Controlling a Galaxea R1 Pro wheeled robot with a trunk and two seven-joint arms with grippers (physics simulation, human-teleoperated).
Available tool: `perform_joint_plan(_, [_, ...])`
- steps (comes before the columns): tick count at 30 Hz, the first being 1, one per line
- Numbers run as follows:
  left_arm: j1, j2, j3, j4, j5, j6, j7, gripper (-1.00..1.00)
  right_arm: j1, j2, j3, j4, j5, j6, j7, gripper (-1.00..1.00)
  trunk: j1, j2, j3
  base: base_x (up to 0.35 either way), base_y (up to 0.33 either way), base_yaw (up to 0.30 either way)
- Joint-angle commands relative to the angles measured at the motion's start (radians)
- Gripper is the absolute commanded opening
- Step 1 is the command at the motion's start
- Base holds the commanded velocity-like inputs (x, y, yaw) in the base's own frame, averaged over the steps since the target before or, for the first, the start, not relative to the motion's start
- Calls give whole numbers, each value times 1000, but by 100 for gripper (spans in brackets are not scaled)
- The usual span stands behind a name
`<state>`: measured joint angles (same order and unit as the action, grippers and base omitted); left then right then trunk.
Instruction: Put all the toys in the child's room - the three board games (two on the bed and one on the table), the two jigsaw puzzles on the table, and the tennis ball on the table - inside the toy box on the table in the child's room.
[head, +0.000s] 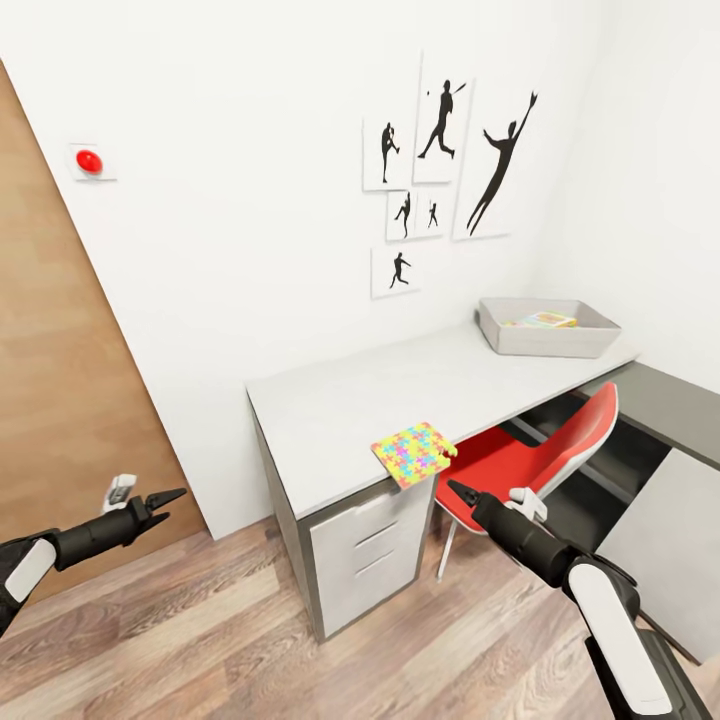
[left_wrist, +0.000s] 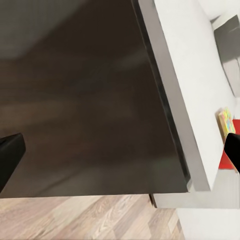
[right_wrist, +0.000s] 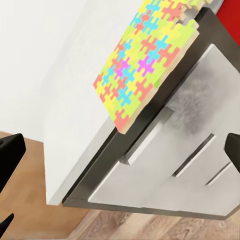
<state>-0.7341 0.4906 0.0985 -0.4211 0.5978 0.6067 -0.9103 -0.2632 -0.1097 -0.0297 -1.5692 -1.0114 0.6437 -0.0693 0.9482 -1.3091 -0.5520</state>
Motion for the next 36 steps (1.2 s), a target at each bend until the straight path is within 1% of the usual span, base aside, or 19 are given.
perform_joint_plan(1, [-1,-1,1,0,4,7,-1,100,-1,0,-1,-2,-10,4,-3,100,4,-8,-4,0,0,0])
perform_joint_plan(4, [-1,-7,1,1,6,6,1,100,-1,-1,-3,-5,-10,7,24,100,15,-29,-14,0,0,0])
perform_joint_plan(6, [-1,-21,1,2,4,4,0,100,-2,-2,-5,-8,-10,12,59,100,23,-43,-20,0,0,0])
perform_joint_plan(9, [0,-33,1,2,2,2,-6,100,-1,-3,-10,-10,-10,16,105,100,35,-64,-29,0,0,0])
perform_joint_plan(12, [8,-36,2,2,3,2,-11,100,-1,-5,-13,-12,-10,34,161,100,35,-64,-29,0,0,0])
perform_joint_plan(13, [17,-36,2,2,3,2,-15,100,-1,-5,-18,-12,-10,52,193,100,35,-64,-29,0,0,0])
perform_joint_plan(14, [23,-36,2,2,3,2,-19,100,-1,-4,-22,-12,-10,63,210,100,35,-64,-29,0,0,0])
perform_joint_plan(15, [28,-35,2,1,4,2,-23,100,-1,-4,-27,-12,-10,74,227,100,35,-64,-29,0,0,0])
perform_joint_plan(16, [36,-35,2,1,4,2,-35,100,-1,-4,-44,-12,-10,96,263,100,35,-64,-29,0,0,0])
perform_joint_plan(19, [45,-37,2,1,3,2,-59,100,-1,-4,-76,-12,-11,126,318,100,35,-64,-29,0,0,0])
perform_joint_plan(20, [49,-38,1,1,1,2,-75,100,-1,-4,-96,-12,-11,142,355,100,35,-64,-29,0,0,0])
perform_joint_plan(25, [57,-42,-1,1,-1,3,-100,100,-1,-3,-133,-12,-11,171,429,100,35,-64,-29,0,0,0])
perform_joint_plan(30, [69,-44,-1,1,1,3,-109,100,-1,-2,-144,-12,-10,178,453,100,35,-64,-29,-47,0,0])
perform_joint_plan(36, [72,-44,-1,0,2,4,-112,100,-1,-2,-146,-11,-10,179,457,100,35,-64,-29,-168,0,0])
